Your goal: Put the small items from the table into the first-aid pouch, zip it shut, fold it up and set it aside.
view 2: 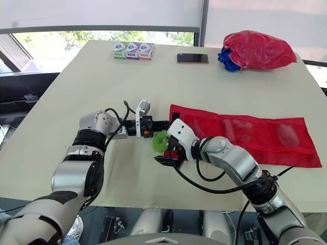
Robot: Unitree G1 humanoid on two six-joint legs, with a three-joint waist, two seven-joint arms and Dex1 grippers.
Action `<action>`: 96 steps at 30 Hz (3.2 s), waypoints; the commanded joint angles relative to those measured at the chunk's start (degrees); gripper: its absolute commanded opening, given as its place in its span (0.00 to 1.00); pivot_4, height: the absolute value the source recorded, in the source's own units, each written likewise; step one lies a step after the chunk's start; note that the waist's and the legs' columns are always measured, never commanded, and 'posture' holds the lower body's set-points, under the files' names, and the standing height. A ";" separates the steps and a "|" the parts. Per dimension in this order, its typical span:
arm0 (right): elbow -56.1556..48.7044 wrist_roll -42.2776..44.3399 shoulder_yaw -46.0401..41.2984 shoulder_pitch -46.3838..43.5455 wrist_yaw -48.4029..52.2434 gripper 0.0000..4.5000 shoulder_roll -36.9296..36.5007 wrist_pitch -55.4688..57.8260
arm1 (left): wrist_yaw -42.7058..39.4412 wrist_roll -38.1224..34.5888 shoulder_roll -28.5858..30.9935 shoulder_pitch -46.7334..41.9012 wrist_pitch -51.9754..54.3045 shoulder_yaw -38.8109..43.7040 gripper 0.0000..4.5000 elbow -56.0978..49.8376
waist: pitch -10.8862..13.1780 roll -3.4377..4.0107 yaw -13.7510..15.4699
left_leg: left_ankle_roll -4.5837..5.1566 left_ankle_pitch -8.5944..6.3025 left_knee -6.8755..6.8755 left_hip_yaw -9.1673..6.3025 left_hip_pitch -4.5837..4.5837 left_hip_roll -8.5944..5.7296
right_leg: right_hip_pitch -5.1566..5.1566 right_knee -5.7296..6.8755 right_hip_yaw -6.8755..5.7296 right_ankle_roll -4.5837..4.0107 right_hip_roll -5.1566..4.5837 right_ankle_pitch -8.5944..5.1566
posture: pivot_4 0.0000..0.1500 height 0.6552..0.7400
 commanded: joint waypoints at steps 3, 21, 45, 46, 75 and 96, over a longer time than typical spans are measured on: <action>0.72 -3.13 1.29 -0.32 2.85 1.00 -0.02 -1.11 | 2.50 -0.91 -2.85 0.71 0.01 1.03 0.01 -2.50 | -0.02 0.01 0.08 | 0.00 0.00 0.01 0.00 0.04 -0.03 | 0.02 0.02 0.01 0.00 -0.03 0.00 | 1.00 1.00; -6.17 -2.20 -4.74 1.57 5.71 1.00 -3.64 3.12 | 6.23 -0.52 -10.04 3.05 -0.36 0.22 0.01 -5.45 | -0.08 0.09 0.30 | 0.02 0.01 0.01 -0.21 0.06 -0.24 | 0.17 -0.01 -0.20 0.00 -0.32 0.00 | 1.00 1.00; -6.78 -11.21 3.83 2.59 7.66 0.01 -10.61 7.12 | 6.38 1.49 -12.95 1.87 -2.99 -0.41 0.00 -2.84 | -0.23 0.25 0.53 | 0.04 0.01 0.01 -0.33 0.03 -0.31 | 0.22 -0.13 -0.34 0.01 -0.40 -0.01 | 1.00 1.00; -7.10 -10.43 2.38 3.05 7.85 0.01 -10.25 6.58 | 6.29 1.60 -12.81 1.82 -3.32 -0.49 0.00 -2.73 | -0.23 0.25 0.55 | 0.04 0.01 0.01 -0.34 0.03 -0.31 | 0.22 -0.13 -0.35 0.01 -0.40 -0.01 | 1.00 1.00; -15.16 15.14 -38.73 38.07 -1.71 0.01 9.22 -13.64 | -9.77 7.39 3.57 8.18 -17.40 -15.48 0.00 -9.84 | -0.21 0.35 -1.45 | 0.01 0.02 -0.15 -0.48 0.09 0.14 | 0.15 -0.06 -0.16 -0.31 -0.31 -0.13 | 1.00 1.00; -13.12 20.65 -47.47 43.26 -6.14 0.01 6.80 -19.08 | -17.69 11.29 12.08 7.47 -26.77 -17.06 0.00 -3.75 | -0.20 0.37 -1.72 | 0.02 0.01 -0.21 -0.38 0.04 0.18 | 0.00 -0.10 -0.11 -0.31 -0.31 -0.14 | 1.00 1.00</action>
